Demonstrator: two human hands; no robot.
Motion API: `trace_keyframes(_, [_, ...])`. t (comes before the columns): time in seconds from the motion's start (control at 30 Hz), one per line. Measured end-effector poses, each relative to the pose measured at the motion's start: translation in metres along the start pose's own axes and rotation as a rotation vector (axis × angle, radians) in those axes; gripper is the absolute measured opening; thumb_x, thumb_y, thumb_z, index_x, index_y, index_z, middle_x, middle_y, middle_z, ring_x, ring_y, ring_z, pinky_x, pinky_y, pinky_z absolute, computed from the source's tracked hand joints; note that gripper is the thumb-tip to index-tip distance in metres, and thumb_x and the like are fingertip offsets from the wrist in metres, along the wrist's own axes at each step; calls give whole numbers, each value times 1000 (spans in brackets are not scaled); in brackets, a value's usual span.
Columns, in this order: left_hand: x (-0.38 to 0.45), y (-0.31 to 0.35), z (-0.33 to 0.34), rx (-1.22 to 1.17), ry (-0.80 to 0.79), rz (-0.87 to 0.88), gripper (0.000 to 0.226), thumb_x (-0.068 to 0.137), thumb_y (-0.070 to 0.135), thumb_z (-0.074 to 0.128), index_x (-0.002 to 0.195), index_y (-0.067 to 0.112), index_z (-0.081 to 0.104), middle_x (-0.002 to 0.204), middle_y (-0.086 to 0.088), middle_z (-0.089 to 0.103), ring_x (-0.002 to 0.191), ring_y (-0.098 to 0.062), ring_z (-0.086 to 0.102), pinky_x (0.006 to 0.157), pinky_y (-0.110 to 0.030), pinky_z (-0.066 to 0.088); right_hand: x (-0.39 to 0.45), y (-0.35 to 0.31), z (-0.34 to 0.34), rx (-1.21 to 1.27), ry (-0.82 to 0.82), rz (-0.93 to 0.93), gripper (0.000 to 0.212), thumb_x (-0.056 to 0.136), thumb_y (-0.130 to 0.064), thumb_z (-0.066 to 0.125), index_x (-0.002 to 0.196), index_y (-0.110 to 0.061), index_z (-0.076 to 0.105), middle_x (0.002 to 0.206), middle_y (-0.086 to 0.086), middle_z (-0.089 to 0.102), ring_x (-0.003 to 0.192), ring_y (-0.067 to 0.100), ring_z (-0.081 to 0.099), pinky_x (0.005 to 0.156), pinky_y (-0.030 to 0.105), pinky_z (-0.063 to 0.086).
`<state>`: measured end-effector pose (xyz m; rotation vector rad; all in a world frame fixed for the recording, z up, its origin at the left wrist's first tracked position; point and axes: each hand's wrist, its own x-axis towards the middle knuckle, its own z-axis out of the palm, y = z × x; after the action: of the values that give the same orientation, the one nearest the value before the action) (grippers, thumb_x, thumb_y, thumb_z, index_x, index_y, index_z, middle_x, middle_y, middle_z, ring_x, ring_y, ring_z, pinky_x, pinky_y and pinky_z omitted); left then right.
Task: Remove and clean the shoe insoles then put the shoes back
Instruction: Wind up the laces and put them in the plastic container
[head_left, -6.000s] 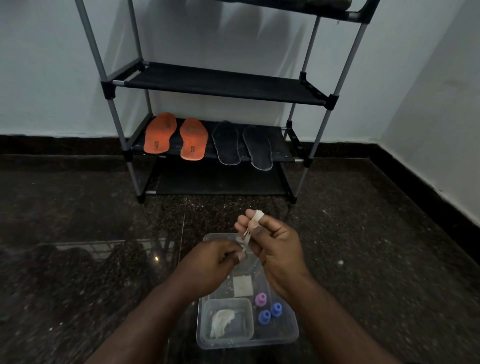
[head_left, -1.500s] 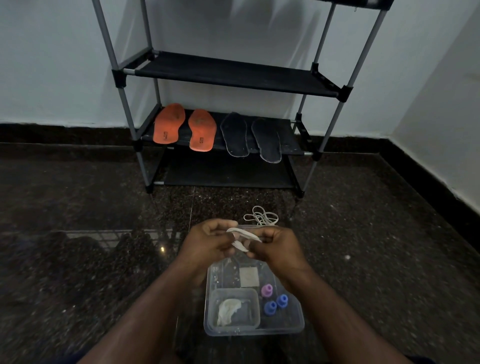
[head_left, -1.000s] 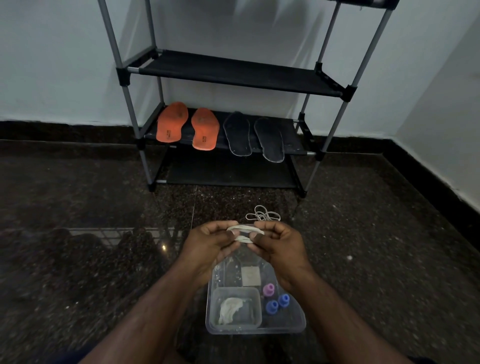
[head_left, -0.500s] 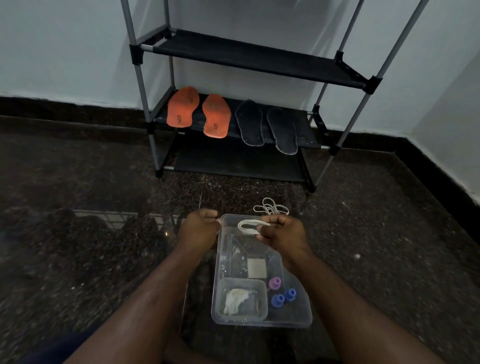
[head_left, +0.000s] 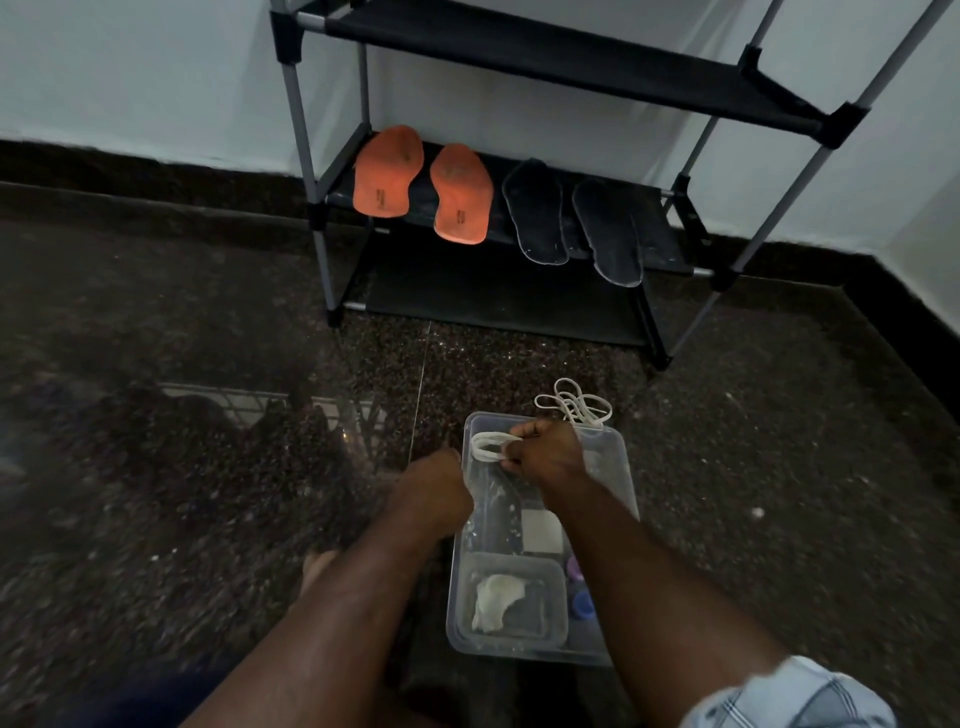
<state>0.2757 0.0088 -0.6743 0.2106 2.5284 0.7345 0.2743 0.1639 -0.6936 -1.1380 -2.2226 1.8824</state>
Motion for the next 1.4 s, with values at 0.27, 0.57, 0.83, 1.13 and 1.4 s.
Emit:
trace_keyframes(0.27, [-4, 0, -1, 7, 17, 21, 35, 87, 11, 59, 122, 8, 58, 128, -16, 63, 119, -31, 58, 99, -36, 48, 3, 1, -12, -538, -14, -239, 11, 72, -19, 77, 74, -10, 70, 76, 8, 72, 74, 24, 69, 71, 35, 55])
trace_keyframes(0.57, [-3, 0, 1, -11, 7, 14, 38, 87, 12, 61, 124, 10, 59, 127, -14, 63, 118, -29, 59, 99, -36, 50, 0, 7, -23, -647, 37, -291, 16, 76, -1, 61, 77, -15, 67, 85, 4, 71, 90, 23, 66, 71, 23, 41])
trace_keyframes(0.83, [-3, 1, 0, -30, 19, 11, 38, 86, 16, 62, 123, 12, 59, 124, -11, 64, 114, -27, 61, 92, -32, 50, -2, -3, -29, -597, 133, -397, 20, 79, -5, 57, 84, -13, 74, 88, 3, 74, 87, 22, 68, 79, 29, 50])
trace_keyframes(1.13, [-5, 6, -4, -105, 49, 55, 48, 70, 31, 50, 116, 26, 63, 115, -5, 66, 102, -25, 65, 91, -42, 55, 39, -40, -96, -772, 294, -110, 30, 84, -28, 54, 103, -10, 70, 114, 18, 68, 106, 35, 64, 89, 38, 53])
trace_keyframes(1.4, [-7, 10, -10, -197, 105, 87, 38, 77, 30, 54, 112, 27, 66, 110, 0, 70, 100, -22, 66, 88, -40, 55, 44, -51, -93, -435, 201, -135, 17, 82, -20, 63, 94, -16, 75, 103, 14, 72, 97, 33, 67, 85, 39, 54])
